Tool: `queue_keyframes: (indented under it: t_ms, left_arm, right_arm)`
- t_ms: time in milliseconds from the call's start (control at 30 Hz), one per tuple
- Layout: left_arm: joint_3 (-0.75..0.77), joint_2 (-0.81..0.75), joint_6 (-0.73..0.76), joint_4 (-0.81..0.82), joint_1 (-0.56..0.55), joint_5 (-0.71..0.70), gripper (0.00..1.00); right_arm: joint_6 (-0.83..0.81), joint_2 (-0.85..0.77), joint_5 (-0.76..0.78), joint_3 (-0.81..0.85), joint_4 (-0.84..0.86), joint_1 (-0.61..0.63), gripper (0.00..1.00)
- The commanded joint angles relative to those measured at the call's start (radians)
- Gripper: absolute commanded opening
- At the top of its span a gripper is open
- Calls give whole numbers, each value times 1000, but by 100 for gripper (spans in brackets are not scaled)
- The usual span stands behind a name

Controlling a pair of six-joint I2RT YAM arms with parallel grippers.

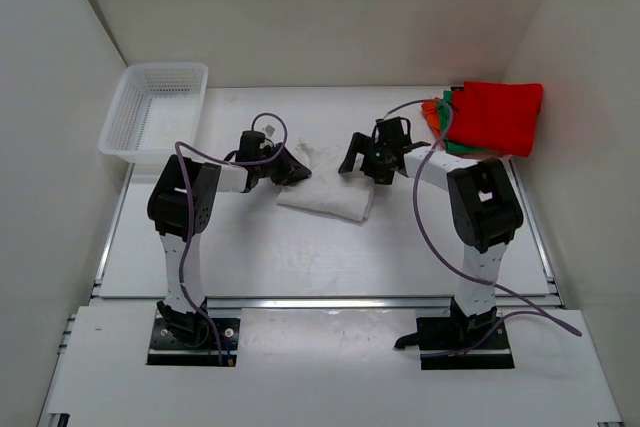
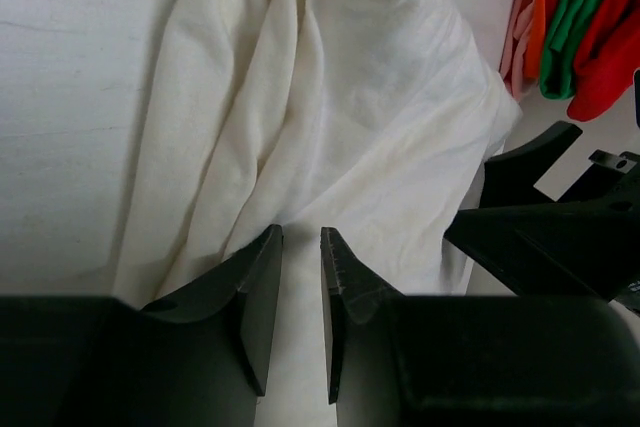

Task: Fold and stack the t-shirts
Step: Fold the long partially folded tshirt into a neat square, then put the neatly folded tshirt into the corner of the board with the right arm

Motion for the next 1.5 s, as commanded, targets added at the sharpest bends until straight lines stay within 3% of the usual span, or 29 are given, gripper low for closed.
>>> queue_keyframes:
  t_ms: [0, 100, 133, 200, 233, 267, 333, 500, 600, 833, 933, 1000, 1067, 1133, 1200, 1333, 1400, 1467]
  left_arm:
    - [-57, -18, 19, -98, 6, -48, 35]
    - [-83, -18, 11, -92, 11, -36, 35]
    - [-101, -18, 8, -73, 14, -30, 35]
    - [-133, -33, -19, -17, 23, -5, 36]
    - [-159, -52, -41, 11, 28, 36, 37]
    - [-167, -67, -70, 70, 46, 83, 38]
    - [-202, -148, -131, 120, 84, 142, 38]
    - [-186, -353, -95, -4, 160, 162, 39]
    - [-212, -426, -96, -7, 180, 159, 39]
    - [-259, -437, -86, -15, 186, 203, 38]
    - [-249, -428, -50, -51, 180, 197, 37]
    - [-239, -420, -41, -64, 178, 196, 38]
    - [-236, -414, -35, -71, 178, 196, 38]
    - [-239, -408, -35, -65, 177, 199, 38]
    - [-249, -409, -38, -59, 176, 193, 38]
    - [-230, -414, 23, -110, 157, 165, 46]
    - [-233, -424, 43, -137, 153, 156, 46]
    - [-264, -444, 33, -122, 149, 147, 47]
  right_arm:
    - [18, 102, -76, 61, -46, 36, 97]
    - [32, 125, -217, 93, -10, 36, 83]
    - [30, 125, -261, 96, 6, 27, 74]
    - [30, 113, -341, 96, 28, 6, 35]
    - [18, 102, -392, 96, 39, -17, 4]
    - [-8, 91, -436, 113, 40, -43, 0]
    - [-92, 65, -498, 168, -11, -86, 0]
    - [-585, 113, -454, 666, -569, -249, 0]
    - [-704, 117, -426, 838, -689, -347, 0]
    - [-755, 165, -449, 1079, -776, -585, 0]
    - [-781, 192, -368, 1073, -759, -672, 0]
    - [-798, 208, -218, 1062, -744, -686, 0]
    - [-798, 187, -87, 937, -590, -685, 0]
    - [-806, 195, -55, 879, -497, -689, 0]
    - [-796, 249, 8, 903, -463, -697, 0]
    - [-879, 329, 404, 909, -301, -624, 3]
    - [-939, 321, 504, 863, -186, -599, 2]
    - [-930, 317, 489, 866, -83, -600, 3]
